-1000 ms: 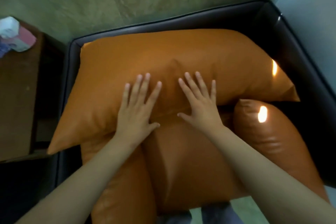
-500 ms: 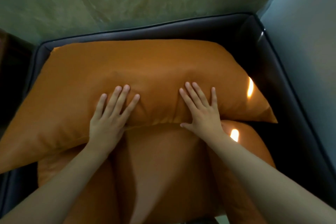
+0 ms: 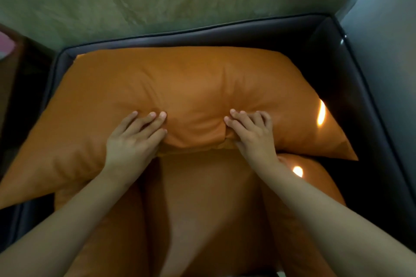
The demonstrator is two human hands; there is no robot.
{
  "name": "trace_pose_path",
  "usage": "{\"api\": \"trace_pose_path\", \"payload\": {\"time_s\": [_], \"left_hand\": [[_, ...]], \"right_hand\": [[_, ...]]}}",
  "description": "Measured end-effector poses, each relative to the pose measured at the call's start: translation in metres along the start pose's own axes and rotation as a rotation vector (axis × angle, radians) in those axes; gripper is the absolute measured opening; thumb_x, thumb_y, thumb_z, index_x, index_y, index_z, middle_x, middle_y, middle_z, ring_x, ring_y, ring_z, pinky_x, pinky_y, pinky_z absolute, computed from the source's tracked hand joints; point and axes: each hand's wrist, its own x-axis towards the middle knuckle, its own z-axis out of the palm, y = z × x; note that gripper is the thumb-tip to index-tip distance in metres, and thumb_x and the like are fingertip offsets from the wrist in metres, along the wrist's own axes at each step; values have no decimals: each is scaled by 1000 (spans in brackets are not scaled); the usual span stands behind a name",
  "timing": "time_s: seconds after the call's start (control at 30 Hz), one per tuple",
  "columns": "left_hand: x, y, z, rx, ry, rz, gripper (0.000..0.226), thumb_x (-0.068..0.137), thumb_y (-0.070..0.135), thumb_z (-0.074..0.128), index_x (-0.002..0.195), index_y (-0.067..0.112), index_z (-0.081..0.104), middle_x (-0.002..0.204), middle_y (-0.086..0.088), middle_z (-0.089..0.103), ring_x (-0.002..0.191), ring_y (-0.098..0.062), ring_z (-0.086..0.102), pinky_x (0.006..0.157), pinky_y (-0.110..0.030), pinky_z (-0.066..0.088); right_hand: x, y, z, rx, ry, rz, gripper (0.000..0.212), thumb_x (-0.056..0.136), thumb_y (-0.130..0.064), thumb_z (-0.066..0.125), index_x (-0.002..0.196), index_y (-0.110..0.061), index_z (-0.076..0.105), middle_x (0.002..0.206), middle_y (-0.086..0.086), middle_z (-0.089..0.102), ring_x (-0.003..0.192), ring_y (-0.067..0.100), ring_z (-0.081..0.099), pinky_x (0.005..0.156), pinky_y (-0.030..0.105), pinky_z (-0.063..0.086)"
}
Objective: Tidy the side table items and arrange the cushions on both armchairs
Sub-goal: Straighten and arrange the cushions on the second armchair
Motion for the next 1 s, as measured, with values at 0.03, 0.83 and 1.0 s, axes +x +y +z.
{"api": "trace_pose_path", "payload": {"time_s": [0.03, 0.83, 1.0], "left_hand": [[3, 0, -4, -16, 19, -2, 17, 89, 13, 56, 82, 10, 72, 116, -7, 68, 102, -27, 68, 95, -44, 46], [87, -48, 4, -129, -396, -556, 83, 89, 70, 20, 152, 17, 14, 160, 0, 9, 147, -14, -1, 118, -39, -8], [74, -64, 20, -67, -317, -521, 82, 87, 71, 17, 150, 19, 24, 158, -3, 21, 147, -16, 7, 119, -39, -3]], "right_hand": [[3, 0, -5, 44, 3, -15, 28, 76, -15, 67, 104, -14, 67, 113, 6, 67, 97, 25, 50, 88, 41, 36], [145, -15, -29, -104, -318, 261, 70, 92, -65, 21, 148, -24, 30, 156, 0, 26, 147, 18, 9, 118, 45, -3], [143, -11, -6, -169, -247, 199, 76, 90, -68, 22, 147, -19, 32, 152, 1, 36, 146, 18, 17, 118, 45, 2]]}}
